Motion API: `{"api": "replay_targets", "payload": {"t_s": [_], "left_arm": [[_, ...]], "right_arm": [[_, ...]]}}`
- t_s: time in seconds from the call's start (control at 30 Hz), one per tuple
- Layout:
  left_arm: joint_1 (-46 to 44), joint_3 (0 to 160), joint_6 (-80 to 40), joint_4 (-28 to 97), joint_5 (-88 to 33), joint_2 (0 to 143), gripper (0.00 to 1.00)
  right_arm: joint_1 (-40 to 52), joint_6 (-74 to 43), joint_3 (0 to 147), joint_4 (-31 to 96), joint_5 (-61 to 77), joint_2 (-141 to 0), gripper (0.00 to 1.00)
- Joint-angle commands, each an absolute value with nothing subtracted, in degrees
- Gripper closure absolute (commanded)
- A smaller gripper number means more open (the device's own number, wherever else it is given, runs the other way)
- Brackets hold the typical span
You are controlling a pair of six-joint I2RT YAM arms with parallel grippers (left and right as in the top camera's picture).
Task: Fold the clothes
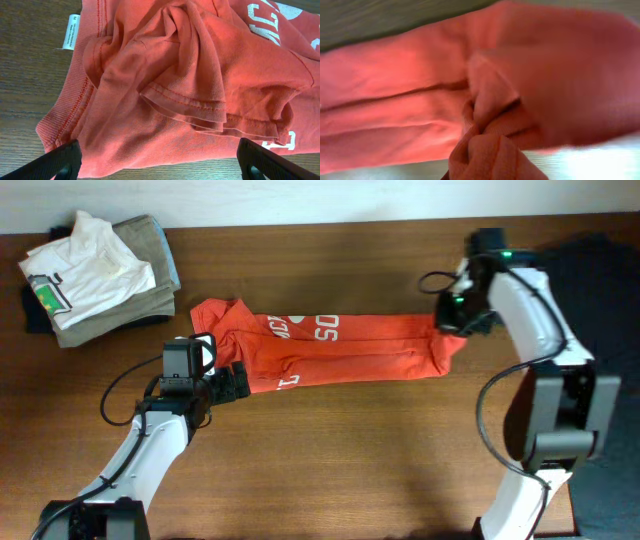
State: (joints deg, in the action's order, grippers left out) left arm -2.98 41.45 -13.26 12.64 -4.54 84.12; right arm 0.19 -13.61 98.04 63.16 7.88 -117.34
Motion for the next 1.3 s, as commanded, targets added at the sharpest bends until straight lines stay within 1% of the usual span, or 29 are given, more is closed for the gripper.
{"api": "replay_targets", "payload": {"t_s": [0.0,0.2,0.3,0.43,0.7,0.73,0.77,0.8,0.83,0.87,1.07,1.27], "left_arm": [[-2.87,41.32,-13.21,12.53,-5.17,83.99,0.01],[-2.87,41.32,-13.21,12.53,-5.17,83.99,0.01],[-2.87,41.32,-13.21,12.53,-5.17,83.99,0.01],[-2.87,41.32,-13.19,12.53,-5.17,83.99,0.01],[-2.87,41.32,-13.19,12.71,-5.17,83.99,0.01],[-2.87,41.32,-13.19,12.71,-5.17,83.99,0.01],[-2.87,41.3,-13.19,12.71,-5.17,83.99,0.01],[-2.87,41.32,-13.21,12.71,-5.17,83.99,0.01],[-2.87,41.32,-13.19,12.71,-5.17,83.99,0.01],[-2.87,41.32,-13.21,12.71,-5.17,83.99,0.01],[-2.87,41.3,-13.21,12.71,-5.17,83.99,0.01],[-2.87,41.3,-13.19,12.71,-5.17,83.99,0.01]], "right_arm": [[5.93,-14.28,98.45,62.81,8.58,-116.86,0.96],[12.84,-14.28,98.41,60.12,8.56,-118.85,0.96],[15.86,-17.15,98.37,58.48,8.6,-118.96,0.96],[19.42,-17.69,98.24,57.3,8.56,-119.42,0.96],[23.81,-20.03,97.17,51.62,8.38,-122.21,0.96],[24.08,-20.03,97.17,51.35,8.38,-122.23,0.94],[24.36,-20.03,97.17,51.18,8.36,-122.26,0.85],[24.47,-20.03,97.17,51.0,8.38,-122.26,0.68],[24.49,-20.05,97.17,50.87,8.38,-122.26,0.49],[24.53,-20.03,97.17,50.83,8.38,-122.26,0.41],[24.29,-20.01,97.67,49.47,8.38,-122.21,0.41],[21.69,-20.03,102.04,52.38,8.4,-121.58,0.41]]}}
